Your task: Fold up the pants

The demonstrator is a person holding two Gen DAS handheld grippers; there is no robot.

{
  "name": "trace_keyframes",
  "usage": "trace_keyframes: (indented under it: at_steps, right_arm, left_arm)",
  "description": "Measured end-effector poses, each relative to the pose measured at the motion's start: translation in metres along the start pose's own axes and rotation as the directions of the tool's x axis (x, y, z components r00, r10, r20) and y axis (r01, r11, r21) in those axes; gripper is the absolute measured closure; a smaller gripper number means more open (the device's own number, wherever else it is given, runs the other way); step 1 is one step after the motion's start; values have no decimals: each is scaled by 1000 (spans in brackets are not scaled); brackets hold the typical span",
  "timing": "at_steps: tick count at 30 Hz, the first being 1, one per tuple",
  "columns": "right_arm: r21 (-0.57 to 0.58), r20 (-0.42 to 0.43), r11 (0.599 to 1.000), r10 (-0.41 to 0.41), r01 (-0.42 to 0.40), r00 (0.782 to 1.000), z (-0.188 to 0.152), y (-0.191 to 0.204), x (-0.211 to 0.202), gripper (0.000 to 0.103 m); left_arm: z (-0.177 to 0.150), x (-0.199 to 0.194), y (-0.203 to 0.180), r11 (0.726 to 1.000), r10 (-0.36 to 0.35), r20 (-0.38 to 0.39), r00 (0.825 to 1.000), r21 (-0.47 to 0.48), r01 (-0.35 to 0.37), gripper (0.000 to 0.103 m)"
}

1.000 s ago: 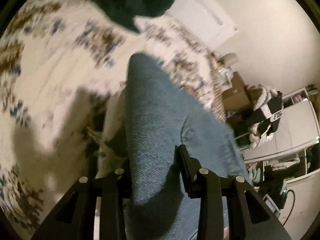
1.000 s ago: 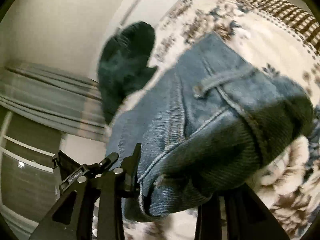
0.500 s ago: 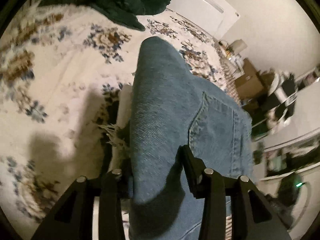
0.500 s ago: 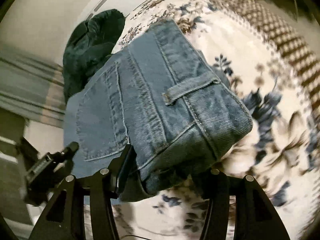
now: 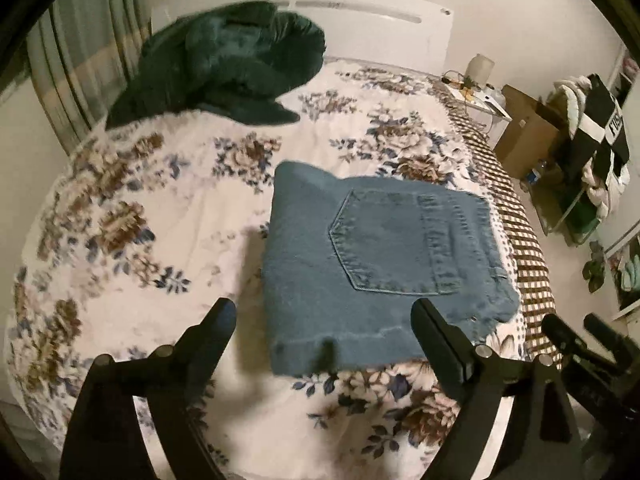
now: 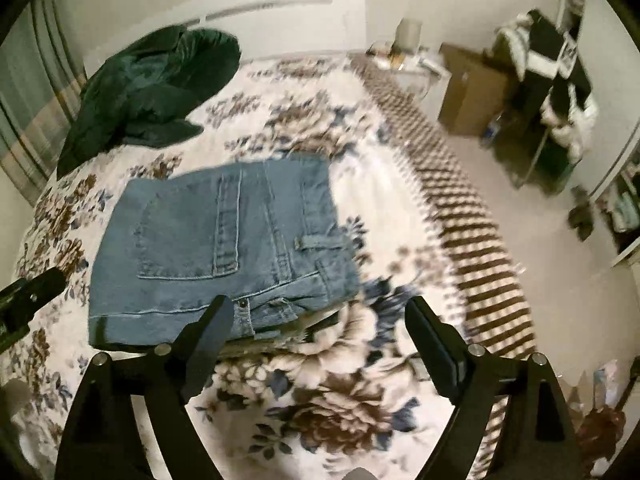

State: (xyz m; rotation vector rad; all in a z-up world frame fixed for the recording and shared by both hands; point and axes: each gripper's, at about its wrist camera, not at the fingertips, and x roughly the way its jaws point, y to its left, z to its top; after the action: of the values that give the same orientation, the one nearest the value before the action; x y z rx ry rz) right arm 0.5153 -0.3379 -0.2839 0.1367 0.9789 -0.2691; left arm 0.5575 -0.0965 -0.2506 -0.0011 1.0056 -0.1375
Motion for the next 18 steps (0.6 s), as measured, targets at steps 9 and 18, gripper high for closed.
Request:
trace_keyframes:
  at_steps: [9,18]
  right_arm:
    - [-20,150,999,-39,42,988,-12,2,-143,11]
    - [-39,243,999,-2,12,970,-61,4,-290,11]
  left_arm:
    - [-22,-108,-1,1000,23,93,995,18,-25,14]
    - [-65,-220,-2,998,29,179,983,43,-37,14]
